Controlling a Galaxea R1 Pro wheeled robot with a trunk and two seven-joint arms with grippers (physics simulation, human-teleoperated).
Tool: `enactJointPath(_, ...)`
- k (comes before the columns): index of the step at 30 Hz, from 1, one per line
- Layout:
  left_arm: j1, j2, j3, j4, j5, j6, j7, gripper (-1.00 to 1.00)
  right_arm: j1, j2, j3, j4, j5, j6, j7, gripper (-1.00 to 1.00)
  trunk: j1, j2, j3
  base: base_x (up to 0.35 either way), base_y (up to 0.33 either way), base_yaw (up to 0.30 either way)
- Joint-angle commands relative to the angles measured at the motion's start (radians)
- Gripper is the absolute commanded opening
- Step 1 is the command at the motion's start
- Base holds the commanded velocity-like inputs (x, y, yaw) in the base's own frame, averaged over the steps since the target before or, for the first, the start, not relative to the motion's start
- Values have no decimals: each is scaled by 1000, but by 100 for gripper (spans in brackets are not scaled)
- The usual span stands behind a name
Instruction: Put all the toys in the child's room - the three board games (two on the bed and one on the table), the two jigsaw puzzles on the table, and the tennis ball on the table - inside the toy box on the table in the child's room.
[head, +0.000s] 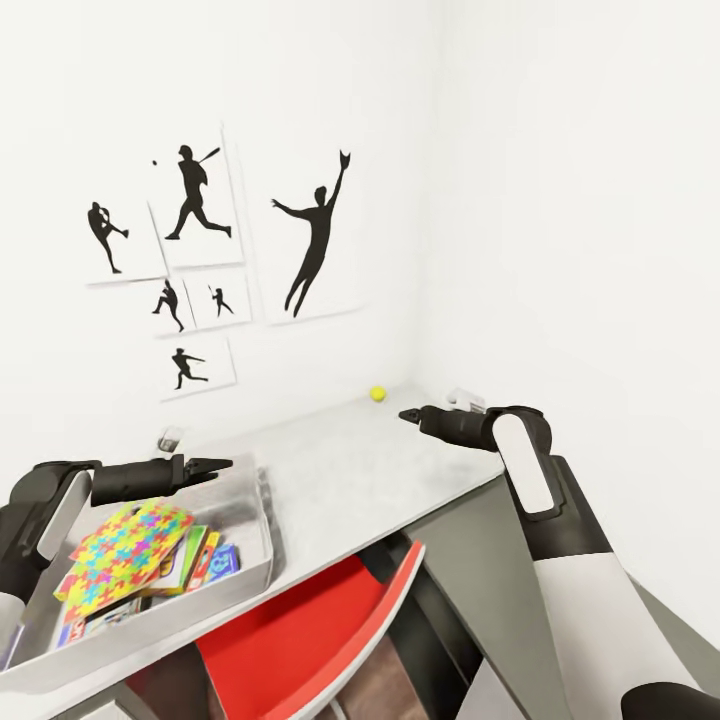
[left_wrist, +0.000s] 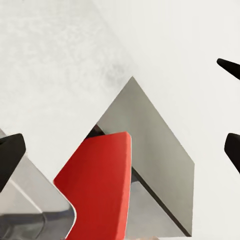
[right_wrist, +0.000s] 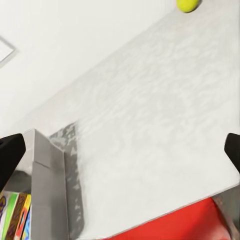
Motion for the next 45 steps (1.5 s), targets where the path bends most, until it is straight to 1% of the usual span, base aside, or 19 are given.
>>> enactJointPath(1, -1, 0, 0, 0, -1, 4, -4, 100, -1, 0, 0, -1, -10, 2, -11, 100, 1, -2, -2, 194, 0, 48)
enactJointPath(5, -1, 0, 0, 0, -1, 4, -4, 100, -1, 0, 1, -1, -10, 2, -10, 100, 1, -2, -2, 220, 0, 189)
enactJointPath(10, -1, 0, 0, 0, -1, 4, -4, 100, -1, -1, 1, -1, -10, 2, -10, 100, 1, -2, -3, 60, 0, 91)
enactJointPath(15, -1, 0, 0, 0, -1, 4, -4, 100, -1, -2, 0, -1, -10, 3, -10, 100, 1, -2, -3, 53, 33, 16)
enactJointPath(33, -1, 0, 0, 0, -1, 4, -4, 100, -1, -4, -6, -1, -10, 4, -9, 100, 1, -2, -3, 177, 61, -36)
enactJointPath(39, -1, 0, 0, 0, -1, 4, -4, 100, -1, -4, -6, -1, -10, 4, -8, 100, 1, -2, -3, 161, -17, -1)
enactJointPath(45, -1, 0, 0, 0, -1, 4, -4, 100, -1, -4, -6, -1, -10, 4, -8, 100, 1, -2, -3, 60, -1, 146)
